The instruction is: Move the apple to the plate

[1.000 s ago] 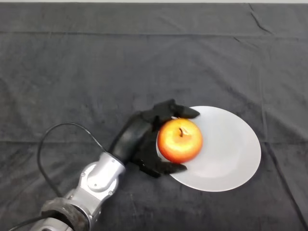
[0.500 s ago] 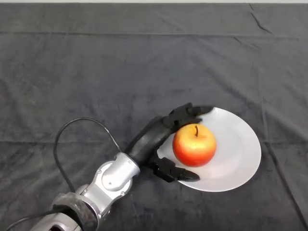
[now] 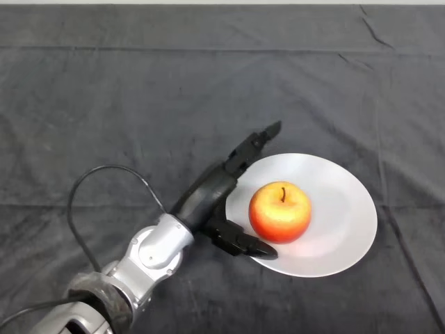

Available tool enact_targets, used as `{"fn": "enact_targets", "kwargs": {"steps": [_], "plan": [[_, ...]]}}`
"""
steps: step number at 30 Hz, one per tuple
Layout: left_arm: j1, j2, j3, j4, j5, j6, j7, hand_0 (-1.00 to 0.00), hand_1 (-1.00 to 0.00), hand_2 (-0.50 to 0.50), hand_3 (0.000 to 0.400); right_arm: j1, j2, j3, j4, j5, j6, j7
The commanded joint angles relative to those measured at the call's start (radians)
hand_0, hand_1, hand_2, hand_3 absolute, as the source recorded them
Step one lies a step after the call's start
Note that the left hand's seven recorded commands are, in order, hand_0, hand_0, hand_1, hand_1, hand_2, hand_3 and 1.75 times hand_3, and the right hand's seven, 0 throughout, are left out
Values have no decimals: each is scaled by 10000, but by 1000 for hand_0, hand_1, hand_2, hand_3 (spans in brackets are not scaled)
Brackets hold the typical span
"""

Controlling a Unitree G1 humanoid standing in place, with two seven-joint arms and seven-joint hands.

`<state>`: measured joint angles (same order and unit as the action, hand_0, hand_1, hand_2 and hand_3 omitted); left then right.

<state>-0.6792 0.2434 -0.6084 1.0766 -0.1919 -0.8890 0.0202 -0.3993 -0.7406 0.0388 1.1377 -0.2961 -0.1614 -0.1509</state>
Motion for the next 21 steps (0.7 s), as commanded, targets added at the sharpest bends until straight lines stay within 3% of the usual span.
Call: {"fn": "enact_targets", "kwargs": {"steps": [1, 12, 21], "plan": [[274, 416, 326, 306, -230, -313, -81, 0, 0, 0, 0, 422, 392, 145, 287, 17, 61, -48], [1378, 1196, 1934, 347, -1233, -863, -665, 0, 0, 0, 0, 420, 392, 146, 293, 16, 57, -49], [1691, 1828, 3677, 480, -2378, -354, -883, 0, 0, 0, 0, 422, 393, 146, 290, 17, 58, -50]]}}
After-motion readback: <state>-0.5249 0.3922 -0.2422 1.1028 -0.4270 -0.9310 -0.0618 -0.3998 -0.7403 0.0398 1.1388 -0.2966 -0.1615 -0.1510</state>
